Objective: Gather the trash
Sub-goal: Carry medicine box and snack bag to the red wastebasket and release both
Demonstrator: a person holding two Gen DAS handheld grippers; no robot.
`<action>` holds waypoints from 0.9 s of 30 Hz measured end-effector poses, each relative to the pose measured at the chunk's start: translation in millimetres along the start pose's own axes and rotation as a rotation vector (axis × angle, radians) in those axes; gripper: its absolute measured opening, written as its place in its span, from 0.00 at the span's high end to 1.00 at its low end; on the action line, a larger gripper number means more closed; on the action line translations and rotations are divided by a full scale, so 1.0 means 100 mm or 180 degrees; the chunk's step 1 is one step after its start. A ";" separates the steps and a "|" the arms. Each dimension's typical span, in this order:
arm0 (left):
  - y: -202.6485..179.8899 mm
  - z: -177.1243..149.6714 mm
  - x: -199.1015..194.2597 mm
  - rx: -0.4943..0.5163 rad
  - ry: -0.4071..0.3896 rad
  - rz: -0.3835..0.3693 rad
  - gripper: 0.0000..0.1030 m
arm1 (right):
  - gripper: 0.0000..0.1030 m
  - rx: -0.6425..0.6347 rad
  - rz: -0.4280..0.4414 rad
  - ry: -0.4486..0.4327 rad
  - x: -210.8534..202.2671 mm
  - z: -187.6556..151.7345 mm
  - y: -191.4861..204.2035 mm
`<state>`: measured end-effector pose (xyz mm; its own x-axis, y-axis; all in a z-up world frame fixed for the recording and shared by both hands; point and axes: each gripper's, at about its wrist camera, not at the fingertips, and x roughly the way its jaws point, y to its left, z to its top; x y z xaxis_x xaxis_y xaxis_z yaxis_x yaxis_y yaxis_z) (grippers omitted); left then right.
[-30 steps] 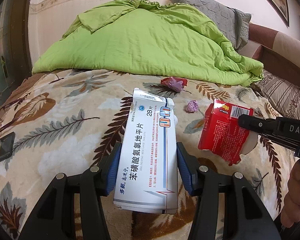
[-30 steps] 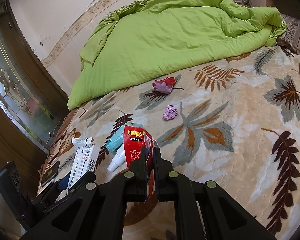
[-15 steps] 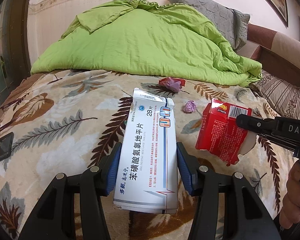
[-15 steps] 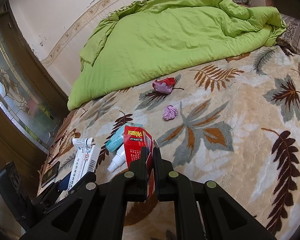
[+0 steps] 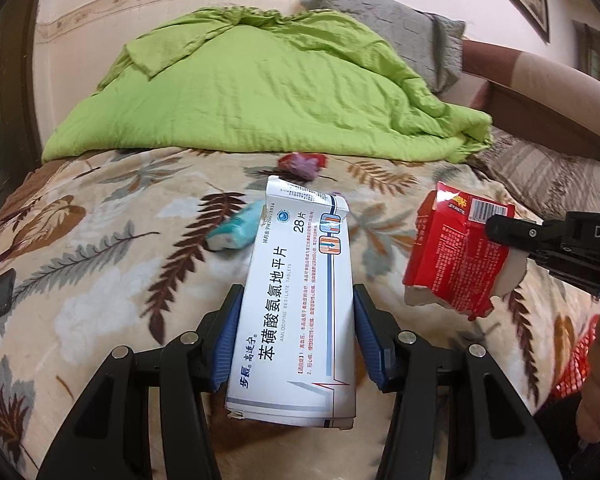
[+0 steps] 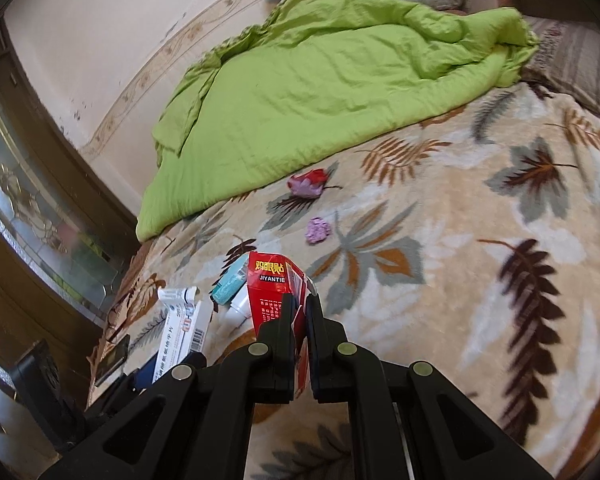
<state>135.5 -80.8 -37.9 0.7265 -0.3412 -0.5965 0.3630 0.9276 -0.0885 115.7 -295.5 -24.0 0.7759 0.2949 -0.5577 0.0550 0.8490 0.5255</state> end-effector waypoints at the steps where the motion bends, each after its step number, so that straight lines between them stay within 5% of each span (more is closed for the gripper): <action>1: -0.04 -0.02 -0.02 0.0015 0.0004 -0.0023 0.50 | 0.94 0.0027 -0.0006 -0.0010 -0.07 -0.02 -0.03; 10: -0.67 -0.11 -0.27 0.0209 0.0050 -0.0538 0.50 | 0.94 0.0426 -0.0237 -0.0312 -1.27 -0.19 -0.82; 19: -1.89 0.00 -0.59 0.0711 0.0068 -0.1355 0.50 | 0.94 0.0901 -0.0931 -0.0766 -2.69 -0.42 -1.74; 27: -3.06 -0.04 -0.75 0.1151 0.0278 -0.2093 0.50 | 0.92 0.1044 -0.1392 -0.1044 -3.43 -0.52 -2.11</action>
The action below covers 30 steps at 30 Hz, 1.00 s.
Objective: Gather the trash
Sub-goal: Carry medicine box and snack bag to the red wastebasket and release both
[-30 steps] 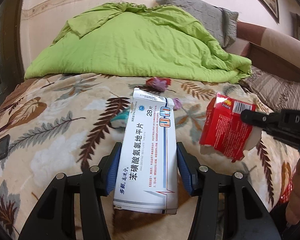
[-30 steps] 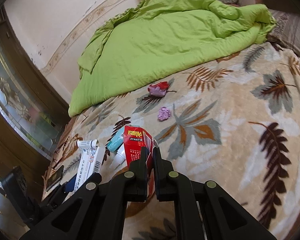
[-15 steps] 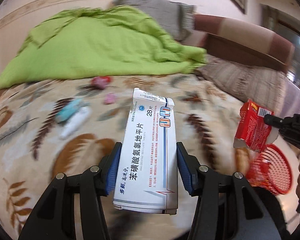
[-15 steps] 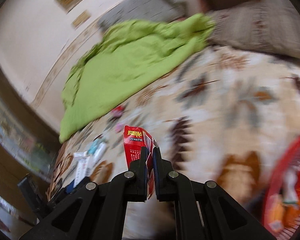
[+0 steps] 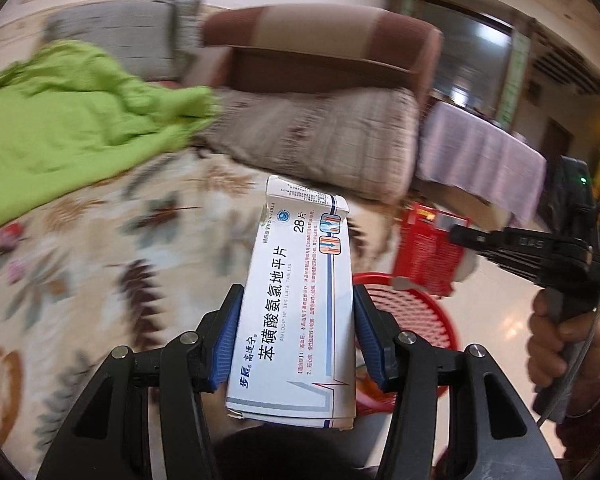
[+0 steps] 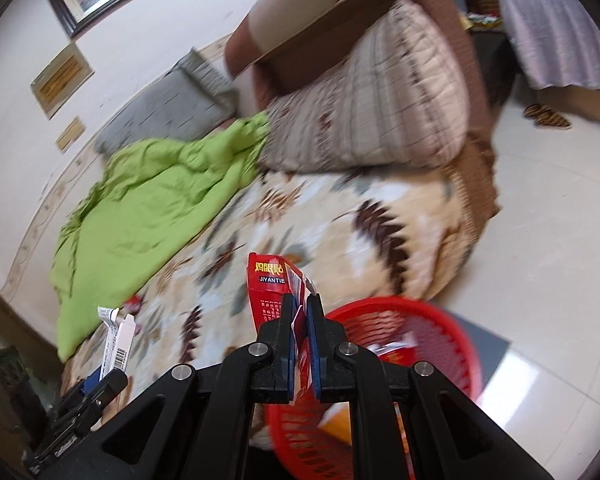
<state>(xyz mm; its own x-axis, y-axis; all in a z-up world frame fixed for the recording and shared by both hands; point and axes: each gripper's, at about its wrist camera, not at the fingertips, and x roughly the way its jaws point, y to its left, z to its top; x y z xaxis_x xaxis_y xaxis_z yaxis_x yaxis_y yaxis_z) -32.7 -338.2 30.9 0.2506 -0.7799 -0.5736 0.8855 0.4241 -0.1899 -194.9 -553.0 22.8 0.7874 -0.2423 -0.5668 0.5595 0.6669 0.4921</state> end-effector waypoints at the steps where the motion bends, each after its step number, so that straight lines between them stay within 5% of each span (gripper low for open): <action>1: -0.08 0.04 0.07 0.0013 0.0027 -0.0069 0.50 | 0.92 0.0004 -0.0041 -0.0036 -0.05 0.03 -0.05; 8: -0.51 0.12 0.46 0.0102 0.0194 -0.0371 0.49 | 0.92 -0.0042 -0.0211 -0.0184 -0.22 0.13 -0.23; 11: -0.55 0.09 0.58 0.0141 0.0272 -0.0434 0.26 | 0.89 -0.0004 -0.0253 -0.0115 -0.17 0.13 -0.32; 13: -0.56 0.08 0.60 0.0167 0.0294 -0.0444 0.22 | 0.55 0.0093 -0.0328 -0.0033 -0.11 0.11 -0.40; 14: -0.55 0.07 0.59 0.0181 0.0281 -0.0431 0.22 | 0.53 0.0154 -0.0351 -0.0024 -0.10 0.10 -0.44; 22: -0.14 -0.03 0.39 -0.0095 0.0246 -0.0219 0.22 | 0.53 0.0201 -0.0199 -0.0024 -0.03 0.09 -0.36; 30: 0.48 -0.21 0.01 -0.0298 0.0142 0.0236 0.22 | 0.52 -0.0103 0.0080 0.0207 0.28 -0.06 0.24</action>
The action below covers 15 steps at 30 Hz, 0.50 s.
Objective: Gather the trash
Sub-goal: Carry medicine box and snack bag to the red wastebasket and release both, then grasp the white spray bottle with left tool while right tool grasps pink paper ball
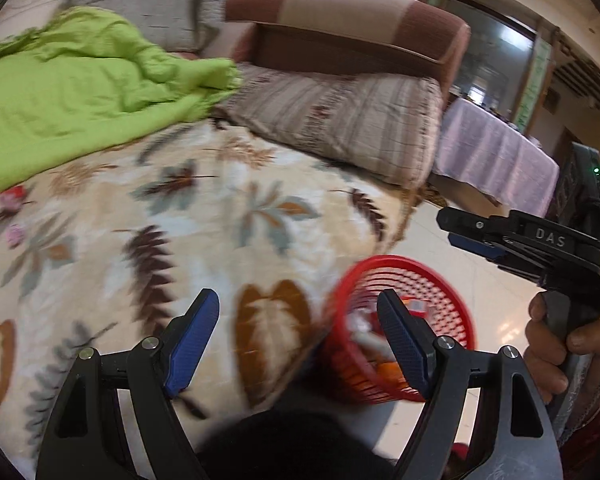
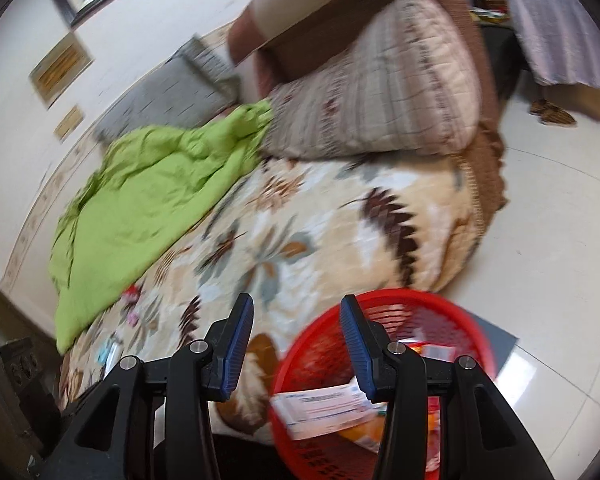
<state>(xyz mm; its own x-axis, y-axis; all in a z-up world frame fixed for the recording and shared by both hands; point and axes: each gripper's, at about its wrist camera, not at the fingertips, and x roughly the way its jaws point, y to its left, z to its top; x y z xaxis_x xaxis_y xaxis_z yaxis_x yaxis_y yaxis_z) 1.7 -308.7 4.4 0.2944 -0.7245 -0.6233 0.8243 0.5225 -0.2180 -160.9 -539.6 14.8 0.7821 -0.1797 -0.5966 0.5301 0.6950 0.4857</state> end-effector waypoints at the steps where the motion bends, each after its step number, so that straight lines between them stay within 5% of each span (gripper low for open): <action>1: 0.07 -0.01 -0.03 -0.0023 -0.0013 0.0045 0.22 | 0.51 -0.0037 0.0024 0.0022 0.04 -0.02 0.06; 15: 2.03 -0.30 -0.86 -0.0937 -0.0267 0.0997 0.22 | 0.51 -0.0709 0.0639 0.0575 1.07 -0.40 1.70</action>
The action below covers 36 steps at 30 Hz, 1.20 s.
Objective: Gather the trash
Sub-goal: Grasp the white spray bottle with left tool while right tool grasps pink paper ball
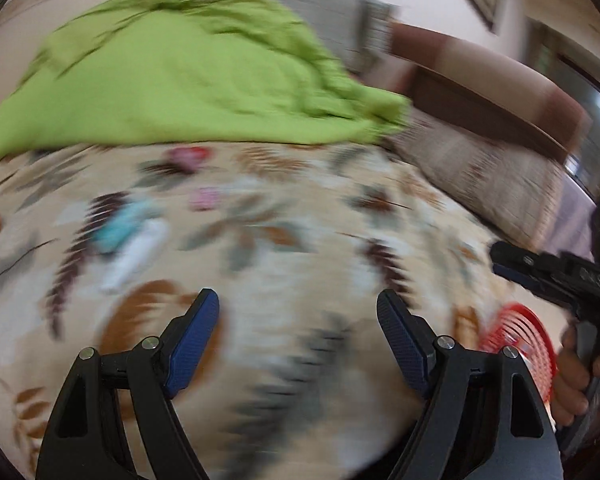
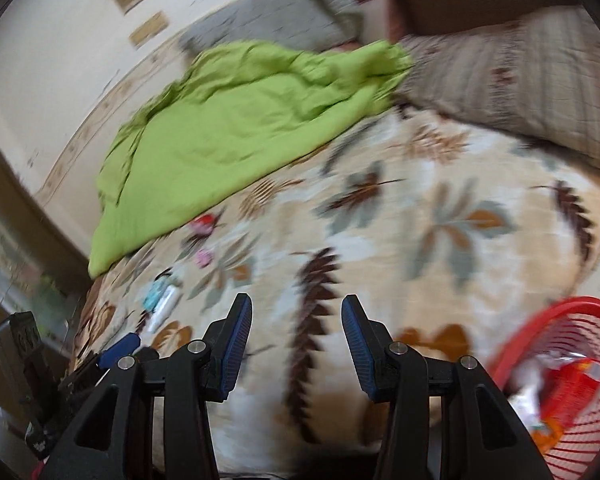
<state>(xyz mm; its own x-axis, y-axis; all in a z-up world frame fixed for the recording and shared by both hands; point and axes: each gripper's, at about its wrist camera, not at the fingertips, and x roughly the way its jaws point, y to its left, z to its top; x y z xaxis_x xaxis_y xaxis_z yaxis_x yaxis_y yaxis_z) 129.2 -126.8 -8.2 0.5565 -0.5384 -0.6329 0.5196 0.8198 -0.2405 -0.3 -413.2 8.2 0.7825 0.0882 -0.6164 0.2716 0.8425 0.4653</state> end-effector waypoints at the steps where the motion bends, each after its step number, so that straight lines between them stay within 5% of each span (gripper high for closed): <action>1: 0.21 0.02 0.02 -0.0101 -0.0009 0.0106 0.22 | 0.51 -0.0013 0.0038 0.0028 0.10 0.00 0.08; 6: 0.97 0.07 0.24 -0.0514 0.0064 0.0539 0.27 | 0.51 -0.0173 0.0149 0.0227 0.72 -0.10 0.52; 9: 1.17 0.08 0.47 -0.0621 0.0233 0.0482 0.39 | 0.51 -0.0247 0.0261 0.0328 0.94 -0.18 0.63; 19: 1.03 0.34 1.13 -0.0144 0.0397 0.0764 0.44 | 0.50 -0.0145 0.0367 0.0597 1.32 -0.21 0.56; 21: 1.05 0.37 1.26 -0.0142 0.0506 0.0746 0.65 | 0.50 -0.0185 0.0346 0.0618 1.36 -0.21 0.59; 22: 1.06 0.36 1.31 -0.0151 0.0555 0.0741 0.66 | 0.50 -0.0193 0.0355 0.0649 1.39 -0.22 0.60; 28: 1.11 0.37 1.17 -0.0354 0.0454 0.0620 0.72 | 0.50 -0.0238 0.0325 0.0799 1.65 -0.09 0.70; 36: 1.15 0.45 0.81 -0.0465 0.0103 0.0468 0.72 | 0.50 -0.0481 0.0415 0.0783 2.44 0.45 1.34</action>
<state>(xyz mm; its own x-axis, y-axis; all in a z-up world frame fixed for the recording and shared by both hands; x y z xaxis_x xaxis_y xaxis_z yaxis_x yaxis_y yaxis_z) 262.7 -85.1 -53.8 0.5970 -0.4063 -0.6917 0.3336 0.9099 -0.2465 252.6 -302.6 -51.0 0.6413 0.3111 -0.7014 0.0771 0.8834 0.4623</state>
